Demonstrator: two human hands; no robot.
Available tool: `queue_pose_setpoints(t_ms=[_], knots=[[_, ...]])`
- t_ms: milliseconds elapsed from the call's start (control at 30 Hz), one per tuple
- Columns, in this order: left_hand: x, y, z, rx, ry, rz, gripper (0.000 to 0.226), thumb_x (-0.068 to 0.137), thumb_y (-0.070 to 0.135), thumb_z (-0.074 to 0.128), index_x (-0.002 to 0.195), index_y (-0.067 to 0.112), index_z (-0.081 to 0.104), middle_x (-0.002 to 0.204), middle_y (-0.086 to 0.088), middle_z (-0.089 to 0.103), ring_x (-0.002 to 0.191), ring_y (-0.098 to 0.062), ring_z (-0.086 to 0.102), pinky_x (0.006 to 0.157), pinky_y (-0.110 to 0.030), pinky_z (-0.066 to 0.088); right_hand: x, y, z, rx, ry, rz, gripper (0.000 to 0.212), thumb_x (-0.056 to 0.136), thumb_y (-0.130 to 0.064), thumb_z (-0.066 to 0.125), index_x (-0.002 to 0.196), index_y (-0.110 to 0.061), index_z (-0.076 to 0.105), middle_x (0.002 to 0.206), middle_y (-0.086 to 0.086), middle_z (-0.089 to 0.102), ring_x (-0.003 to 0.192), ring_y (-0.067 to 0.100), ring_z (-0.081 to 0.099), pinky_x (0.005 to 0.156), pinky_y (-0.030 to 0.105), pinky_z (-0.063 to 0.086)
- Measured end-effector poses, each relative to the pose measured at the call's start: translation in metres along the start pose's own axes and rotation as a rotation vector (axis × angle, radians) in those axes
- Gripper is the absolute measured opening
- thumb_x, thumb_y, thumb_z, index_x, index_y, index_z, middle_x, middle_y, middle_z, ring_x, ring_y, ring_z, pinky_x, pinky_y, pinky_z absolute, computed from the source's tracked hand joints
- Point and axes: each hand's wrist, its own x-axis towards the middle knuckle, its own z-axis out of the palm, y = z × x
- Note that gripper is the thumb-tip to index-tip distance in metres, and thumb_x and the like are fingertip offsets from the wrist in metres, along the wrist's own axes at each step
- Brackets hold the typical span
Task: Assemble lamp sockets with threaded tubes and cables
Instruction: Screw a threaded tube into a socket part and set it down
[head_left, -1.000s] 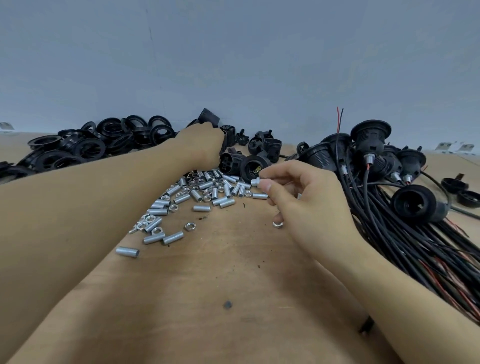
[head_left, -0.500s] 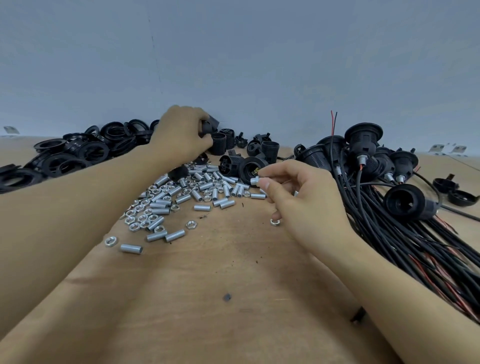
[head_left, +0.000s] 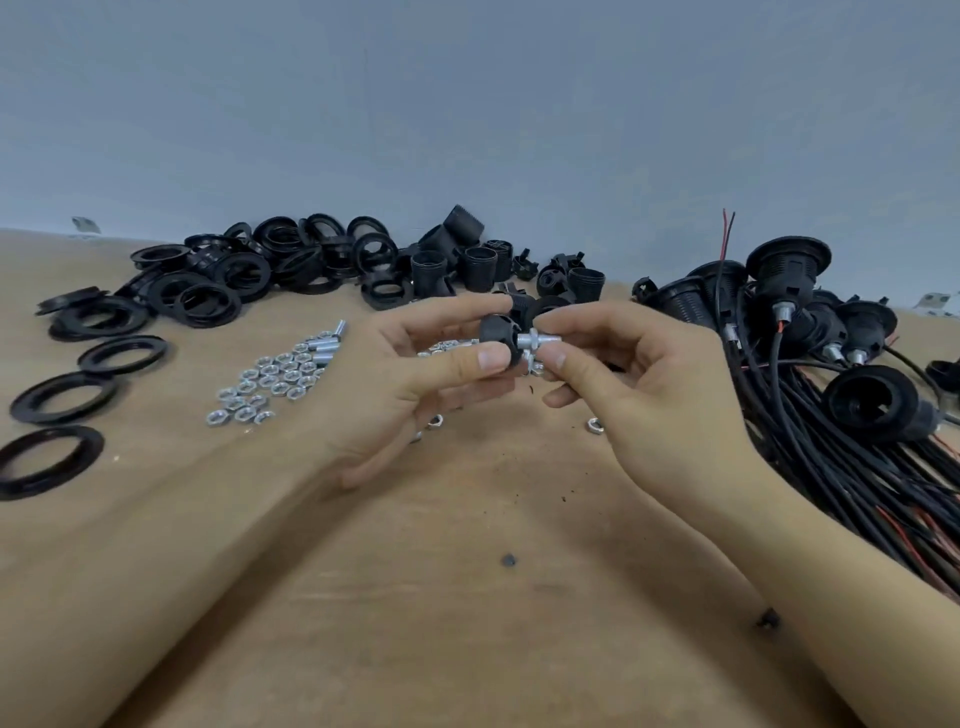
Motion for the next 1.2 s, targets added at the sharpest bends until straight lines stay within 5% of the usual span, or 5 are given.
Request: queue_pose_setpoints(t_ms=[333,533,667,800,1200], knots=[[0.003,-0.0047,-0.0024,0.064,-0.021,0.007,0.048,0.073,0.006,0.075,0.12,0.003,0.067,0.112,-0.024,0.067,0.096,-0.037,0.072,0.085,-0.04,0.058,-0.0014,0.0033,-0.0064,-0.253,-0.019,-0.173,0.023,0.088,-0.011,0.072,0.089,-0.034,0.071,0.077,-0.008,0.069,0.07,0.013,0.068,0.054,0.022,0.053],[0.0011,-0.001,-0.0049,0.147,-0.03,0.035,0.031,0.067,0.021,0.082,0.096,0.013,0.079,0.094,-0.014,0.075,0.083,-0.028,0.074,0.076,-0.032,0.059,0.0014,0.009,-0.0067,-0.422,-0.07,-0.404,0.008,0.086,-0.005,0.072,0.093,-0.005,0.076,0.079,0.004,0.07,0.07,0.016,0.067,0.062,0.029,0.054],[0.0011,-0.0005,-0.0077,0.141,-0.067,0.047,0.036,0.067,0.017,0.085,0.101,0.014,0.077,0.103,-0.012,0.074,0.094,-0.031,0.073,0.085,-0.04,0.059,-0.0007,0.0063,-0.0044,-0.136,-0.057,-0.135,0.007,0.086,-0.011,0.072,0.091,-0.016,0.076,0.071,-0.001,0.07,0.062,0.013,0.069,0.056,0.014,0.051],[0.001,0.0004,-0.0068,0.198,-0.074,0.081,0.042,0.064,0.007,0.087,0.102,0.02,0.076,0.103,-0.005,0.074,0.091,-0.025,0.073,0.077,-0.031,0.057,-0.0006,0.0073,-0.0025,-0.031,-0.063,0.003,0.006,0.087,-0.017,0.07,0.084,-0.019,0.075,0.07,0.005,0.07,0.058,0.018,0.068,0.055,0.023,0.056],[-0.0024,0.0005,0.0007,0.174,-0.029,0.107,0.043,0.065,0.009,0.082,0.107,0.007,0.071,0.102,-0.008,0.072,0.093,-0.029,0.073,0.081,-0.038,0.059,-0.0016,0.0033,-0.0024,-0.079,-0.071,-0.021,0.021,0.084,-0.033,0.063,0.081,-0.013,0.069,0.069,0.004,0.066,0.056,0.014,0.065,0.052,0.024,0.055]])
